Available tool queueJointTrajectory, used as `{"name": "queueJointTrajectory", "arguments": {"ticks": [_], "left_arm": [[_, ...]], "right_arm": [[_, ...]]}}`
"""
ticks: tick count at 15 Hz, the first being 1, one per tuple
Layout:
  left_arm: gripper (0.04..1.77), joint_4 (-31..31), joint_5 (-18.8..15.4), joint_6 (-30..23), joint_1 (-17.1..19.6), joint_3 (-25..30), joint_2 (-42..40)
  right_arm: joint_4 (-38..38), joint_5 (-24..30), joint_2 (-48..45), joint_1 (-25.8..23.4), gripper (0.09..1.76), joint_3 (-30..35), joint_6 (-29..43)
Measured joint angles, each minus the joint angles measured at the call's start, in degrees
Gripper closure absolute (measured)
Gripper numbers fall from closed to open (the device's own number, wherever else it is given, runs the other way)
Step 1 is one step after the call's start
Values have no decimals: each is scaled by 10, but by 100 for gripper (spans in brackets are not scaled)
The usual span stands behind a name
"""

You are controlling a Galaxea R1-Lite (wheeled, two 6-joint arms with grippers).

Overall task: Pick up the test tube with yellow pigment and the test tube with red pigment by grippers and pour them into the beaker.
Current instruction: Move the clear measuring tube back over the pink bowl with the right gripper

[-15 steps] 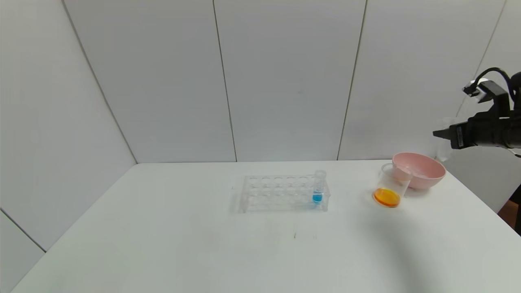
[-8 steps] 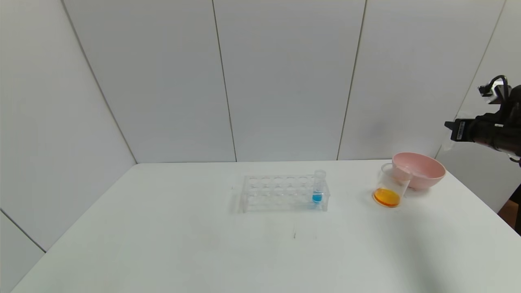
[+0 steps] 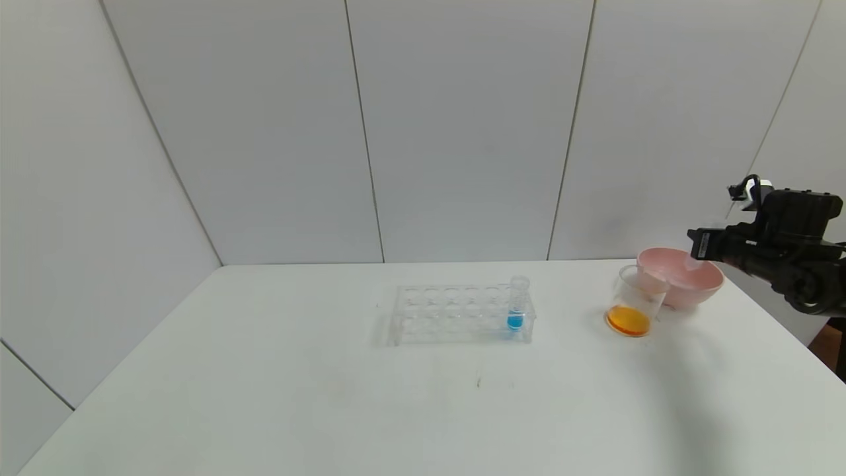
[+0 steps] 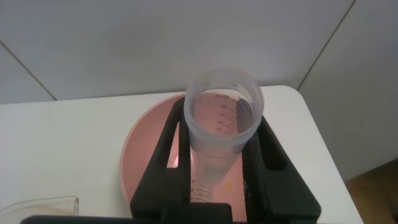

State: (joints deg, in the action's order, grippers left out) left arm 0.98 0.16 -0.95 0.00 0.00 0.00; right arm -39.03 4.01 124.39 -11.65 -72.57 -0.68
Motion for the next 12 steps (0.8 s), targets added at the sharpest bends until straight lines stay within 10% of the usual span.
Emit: {"name": "queueJointTrajectory", "arguments": {"ticks": [12], "left_arm": [[9,0,0,0,0,0,0]], "right_arm": [[-19,5,27,2,114,-4,-1]]}}
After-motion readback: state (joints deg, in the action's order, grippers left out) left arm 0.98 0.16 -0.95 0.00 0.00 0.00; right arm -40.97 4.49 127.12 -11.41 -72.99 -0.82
